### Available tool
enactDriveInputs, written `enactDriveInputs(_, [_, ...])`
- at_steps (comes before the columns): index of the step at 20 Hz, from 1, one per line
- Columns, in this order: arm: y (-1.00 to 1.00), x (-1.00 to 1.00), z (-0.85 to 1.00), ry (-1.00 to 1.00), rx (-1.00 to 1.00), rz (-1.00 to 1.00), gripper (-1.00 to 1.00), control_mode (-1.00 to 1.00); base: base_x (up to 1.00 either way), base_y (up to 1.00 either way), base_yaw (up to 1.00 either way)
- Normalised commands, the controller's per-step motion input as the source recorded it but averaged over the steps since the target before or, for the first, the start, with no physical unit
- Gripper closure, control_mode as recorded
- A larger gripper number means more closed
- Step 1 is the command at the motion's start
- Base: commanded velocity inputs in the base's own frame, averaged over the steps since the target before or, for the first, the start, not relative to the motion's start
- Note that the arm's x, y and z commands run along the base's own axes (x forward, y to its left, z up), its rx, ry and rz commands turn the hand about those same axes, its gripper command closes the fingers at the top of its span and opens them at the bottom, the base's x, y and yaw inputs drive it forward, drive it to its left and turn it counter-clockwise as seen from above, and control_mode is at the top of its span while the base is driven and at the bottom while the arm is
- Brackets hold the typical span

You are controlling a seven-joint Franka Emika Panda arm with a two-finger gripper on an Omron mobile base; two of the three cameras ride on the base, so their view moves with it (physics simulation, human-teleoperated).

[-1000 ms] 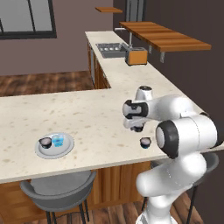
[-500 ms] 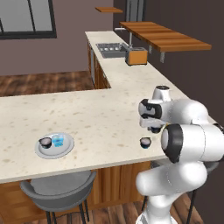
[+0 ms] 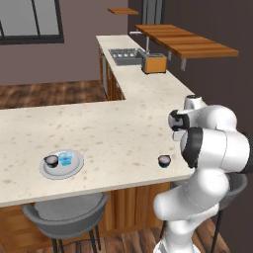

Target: Place two yogurt containers on each plate.

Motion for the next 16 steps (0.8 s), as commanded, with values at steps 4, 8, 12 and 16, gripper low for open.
enactDriveInputs(4, [-0.72,0.03,0.00,0.00,-0.01,-0.18,1.00,-1.00,0.00,0.00,0.00])
enactDriveInputs(8, [-0.56,0.16,-0.04,-0.03,0.00,-0.12,1.00,-1.00,0.00,0.00,0.00])
enactDriveInputs(12, [-0.25,0.14,-0.13,-0.19,0.00,-0.03,1.00,-1.00,0.00,0.00,0.00])
enactDriveInputs(16, [-0.12,0.23,-0.21,-0.13,0.00,-0.01,1.00,-1.00,0.00,0.00,0.00])
